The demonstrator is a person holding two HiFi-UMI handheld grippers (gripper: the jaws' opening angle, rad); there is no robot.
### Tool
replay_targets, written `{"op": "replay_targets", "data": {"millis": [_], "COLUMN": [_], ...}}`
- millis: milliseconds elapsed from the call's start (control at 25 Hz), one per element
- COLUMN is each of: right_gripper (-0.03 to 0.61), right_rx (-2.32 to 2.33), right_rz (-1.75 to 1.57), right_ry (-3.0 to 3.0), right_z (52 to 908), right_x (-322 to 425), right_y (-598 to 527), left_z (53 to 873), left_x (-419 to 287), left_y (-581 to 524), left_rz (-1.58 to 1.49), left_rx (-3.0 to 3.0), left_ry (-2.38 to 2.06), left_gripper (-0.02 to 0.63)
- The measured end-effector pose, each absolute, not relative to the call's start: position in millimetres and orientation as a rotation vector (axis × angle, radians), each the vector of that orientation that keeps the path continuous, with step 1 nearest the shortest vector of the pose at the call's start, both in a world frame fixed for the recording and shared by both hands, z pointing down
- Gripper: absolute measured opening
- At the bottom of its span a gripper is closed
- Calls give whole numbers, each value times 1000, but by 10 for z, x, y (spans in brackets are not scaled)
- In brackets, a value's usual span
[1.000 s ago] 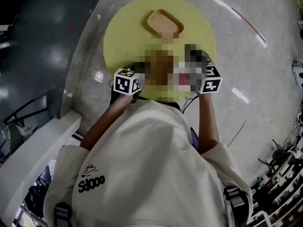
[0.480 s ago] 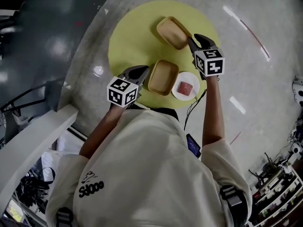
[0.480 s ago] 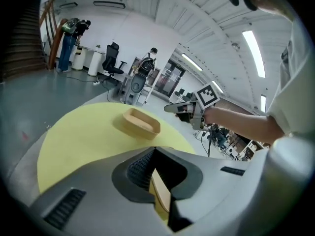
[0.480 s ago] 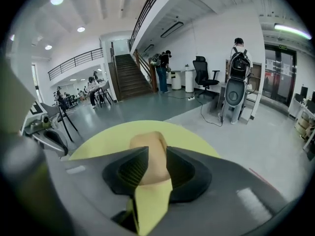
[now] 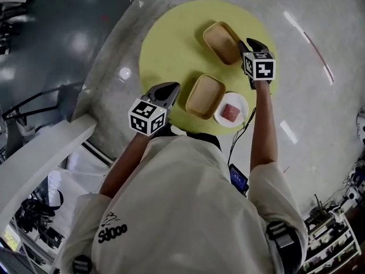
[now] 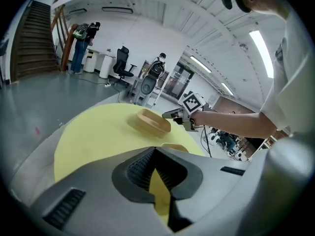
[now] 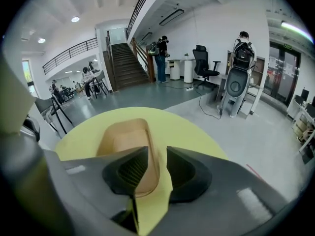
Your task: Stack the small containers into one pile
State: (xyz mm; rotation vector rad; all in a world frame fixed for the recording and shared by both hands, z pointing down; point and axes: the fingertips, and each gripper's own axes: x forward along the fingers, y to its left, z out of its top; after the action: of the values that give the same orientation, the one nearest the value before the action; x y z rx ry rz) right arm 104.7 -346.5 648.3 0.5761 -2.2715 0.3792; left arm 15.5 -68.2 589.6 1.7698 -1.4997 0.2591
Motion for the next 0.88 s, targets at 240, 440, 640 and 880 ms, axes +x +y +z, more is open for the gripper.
{"op": "replay_targets", "data": {"millis": [240, 440, 640, 880], "right_gripper": [126, 35, 29, 26], "right_rx": [520, 586, 659, 797], "right_rz": [429, 437, 501, 633], "right_ry": [-2232, -2192, -2201, -2228], "right_z": [6732, 6748, 6655, 6384], "right_x": [920, 980, 1035, 1182], "right_y": [-3413, -3445, -3380, -3103], "left_z": [5913, 5873, 5842, 5760], "left_x": [177, 182, 99, -65], "left_y": [-672, -720, -719, -768], "left_rz": [268, 288, 303, 319], "left_rx": [1768, 1790, 1808, 1858], "left_ry": [-1499, -1494, -1489, -1454], "left_gripper": [5, 5, 5, 5]}}
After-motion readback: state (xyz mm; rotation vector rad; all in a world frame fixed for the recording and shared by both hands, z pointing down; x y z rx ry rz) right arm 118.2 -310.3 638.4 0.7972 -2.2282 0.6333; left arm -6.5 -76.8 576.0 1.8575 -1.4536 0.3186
